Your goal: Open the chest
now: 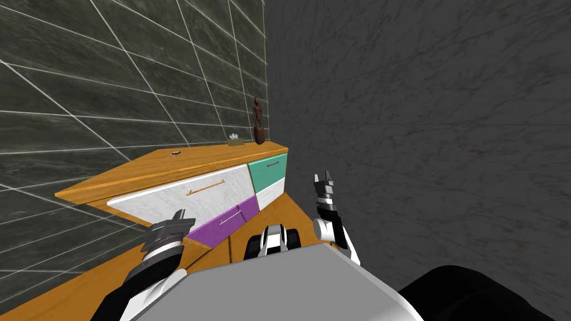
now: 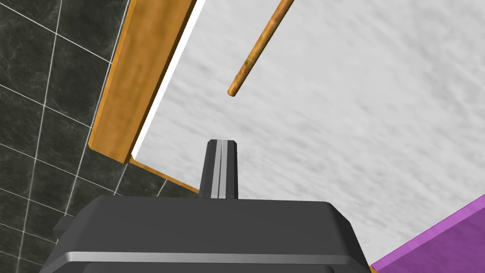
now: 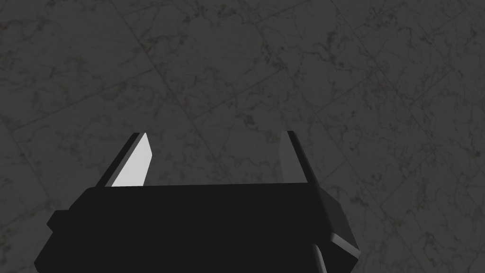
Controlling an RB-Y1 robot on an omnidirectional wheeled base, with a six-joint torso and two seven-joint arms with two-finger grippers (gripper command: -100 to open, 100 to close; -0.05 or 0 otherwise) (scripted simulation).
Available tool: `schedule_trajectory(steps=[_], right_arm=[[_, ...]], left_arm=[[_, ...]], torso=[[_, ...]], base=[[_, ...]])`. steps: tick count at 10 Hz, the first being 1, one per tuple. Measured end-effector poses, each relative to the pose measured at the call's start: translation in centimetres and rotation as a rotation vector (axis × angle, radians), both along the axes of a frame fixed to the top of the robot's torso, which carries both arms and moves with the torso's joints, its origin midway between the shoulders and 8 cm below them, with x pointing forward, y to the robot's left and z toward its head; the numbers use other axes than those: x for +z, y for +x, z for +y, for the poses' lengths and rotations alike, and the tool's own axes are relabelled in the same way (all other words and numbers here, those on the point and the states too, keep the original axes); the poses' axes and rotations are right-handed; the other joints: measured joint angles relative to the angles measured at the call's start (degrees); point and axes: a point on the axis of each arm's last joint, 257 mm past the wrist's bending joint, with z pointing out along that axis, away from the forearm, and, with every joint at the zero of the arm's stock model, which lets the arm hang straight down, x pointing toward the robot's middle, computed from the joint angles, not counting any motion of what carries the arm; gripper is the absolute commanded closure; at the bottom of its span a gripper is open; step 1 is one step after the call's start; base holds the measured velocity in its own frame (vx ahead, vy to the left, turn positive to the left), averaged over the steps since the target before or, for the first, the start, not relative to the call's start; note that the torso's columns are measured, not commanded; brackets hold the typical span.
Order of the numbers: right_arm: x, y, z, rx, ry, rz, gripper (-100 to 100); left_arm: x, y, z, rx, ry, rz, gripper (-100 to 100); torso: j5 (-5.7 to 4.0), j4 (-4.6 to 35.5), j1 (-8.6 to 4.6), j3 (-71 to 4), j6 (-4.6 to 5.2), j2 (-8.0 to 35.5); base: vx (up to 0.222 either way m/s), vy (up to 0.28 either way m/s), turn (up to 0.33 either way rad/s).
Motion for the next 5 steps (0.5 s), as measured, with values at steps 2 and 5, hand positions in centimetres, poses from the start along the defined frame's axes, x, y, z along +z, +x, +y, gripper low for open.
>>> schedule_trajectory(steps=[2, 5], right_arm=[[0.0, 0.0, 0.0, 0.000, 0.000, 0.000, 0], [0.0, 0.0, 0.0, 0.000, 0.000, 0.000, 0]], left_arm=[[0.5, 0.3, 0.2, -0.022, 0.032, 0.009, -100], [1.4, 0.9, 0.6, -0.055, 0.081, 0.023, -100]], torso=[[-0.01, -0.04, -0.07, -0.07, 0.00, -0.06], [-0.07, 0.07, -0.28, 0.16, 0.00, 0.29]], base=[[0.010, 0.007, 0.000], [0.023, 0.015, -0.001]])
